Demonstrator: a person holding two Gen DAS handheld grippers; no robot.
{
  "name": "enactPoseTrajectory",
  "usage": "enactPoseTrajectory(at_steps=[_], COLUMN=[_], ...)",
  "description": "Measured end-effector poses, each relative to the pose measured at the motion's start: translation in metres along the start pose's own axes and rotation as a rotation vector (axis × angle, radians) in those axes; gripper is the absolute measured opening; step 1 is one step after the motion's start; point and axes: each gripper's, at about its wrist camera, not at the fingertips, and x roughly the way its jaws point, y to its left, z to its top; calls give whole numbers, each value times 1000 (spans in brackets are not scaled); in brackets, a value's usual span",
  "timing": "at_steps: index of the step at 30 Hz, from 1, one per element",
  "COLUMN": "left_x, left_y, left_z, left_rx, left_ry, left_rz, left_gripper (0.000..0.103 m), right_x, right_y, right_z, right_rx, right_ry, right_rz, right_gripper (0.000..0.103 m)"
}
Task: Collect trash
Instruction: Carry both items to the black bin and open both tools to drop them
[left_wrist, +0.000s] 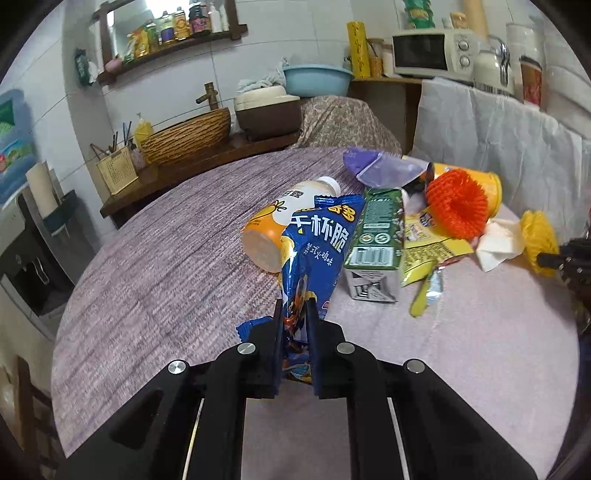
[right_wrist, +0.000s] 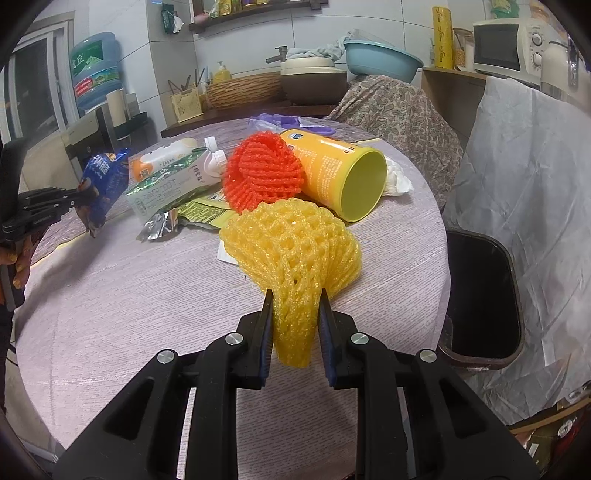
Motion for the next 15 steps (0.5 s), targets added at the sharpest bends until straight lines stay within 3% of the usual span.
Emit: enactPoseTrajectory(at_steps=[6, 15], left_x=[-33, -66], left_y=[-20, -79], left_z=[5, 36], left_rx=[-50, -27], left_ry=[-76, -192], left_rz=[3, -120], left_gripper=[12, 12], right_x=[-11, -39], right_y=[3, 18], right_z=[-3, 1], right_rx=[0, -35], right_ry=[-24, -87], right_rz=[25, 87], right_gripper=[22, 22])
